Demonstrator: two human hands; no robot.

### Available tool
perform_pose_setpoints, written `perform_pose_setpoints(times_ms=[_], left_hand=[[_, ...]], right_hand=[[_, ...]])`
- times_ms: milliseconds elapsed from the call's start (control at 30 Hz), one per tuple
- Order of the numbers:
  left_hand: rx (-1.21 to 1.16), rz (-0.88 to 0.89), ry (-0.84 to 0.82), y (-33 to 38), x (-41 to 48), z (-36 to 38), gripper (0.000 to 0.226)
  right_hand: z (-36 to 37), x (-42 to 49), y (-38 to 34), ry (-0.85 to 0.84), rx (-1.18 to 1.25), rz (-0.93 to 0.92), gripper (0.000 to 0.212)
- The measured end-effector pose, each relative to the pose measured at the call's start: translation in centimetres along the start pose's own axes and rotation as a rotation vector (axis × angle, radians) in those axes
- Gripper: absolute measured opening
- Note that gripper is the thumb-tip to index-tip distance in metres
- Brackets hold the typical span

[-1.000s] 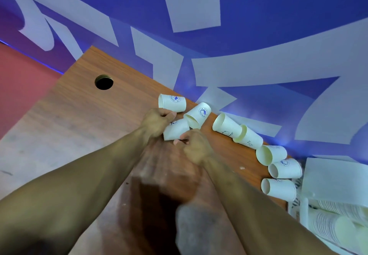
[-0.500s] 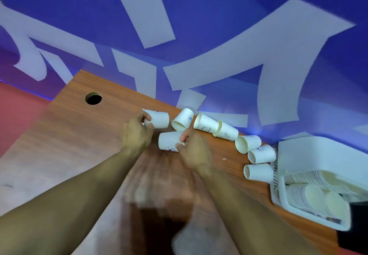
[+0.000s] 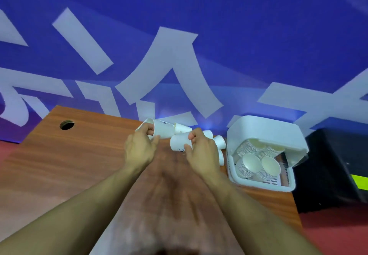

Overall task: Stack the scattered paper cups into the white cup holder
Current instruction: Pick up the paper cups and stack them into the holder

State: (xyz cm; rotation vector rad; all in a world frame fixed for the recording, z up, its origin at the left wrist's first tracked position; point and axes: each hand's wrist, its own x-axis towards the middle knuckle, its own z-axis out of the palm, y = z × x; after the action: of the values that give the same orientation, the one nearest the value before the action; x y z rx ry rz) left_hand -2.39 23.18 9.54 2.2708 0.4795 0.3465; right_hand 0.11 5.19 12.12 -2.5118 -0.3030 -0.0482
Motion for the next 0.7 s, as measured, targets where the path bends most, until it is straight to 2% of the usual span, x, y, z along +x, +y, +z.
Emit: perform_pose_setpoints(times_ms=[133,500,700], left_hand=[[0.065,0.129,-0.052,5.5,-3.3,3.3,0.007],[0.175,0.429,-0.095,17.4,-10.0,13.3,0.011],[0.289,0.493,-0.119,20.3,-10.6,16.9,0.016]], right_hand=[[-5.0,-2.9,5.4,0.104,-0.041,-0.024,0.024],[-14.6,-6.8,18.1,0.24,-0.152,0.026,0.028],[-16.9,-6.1,23.2,0.26,-0.215,0.083,0.031]])
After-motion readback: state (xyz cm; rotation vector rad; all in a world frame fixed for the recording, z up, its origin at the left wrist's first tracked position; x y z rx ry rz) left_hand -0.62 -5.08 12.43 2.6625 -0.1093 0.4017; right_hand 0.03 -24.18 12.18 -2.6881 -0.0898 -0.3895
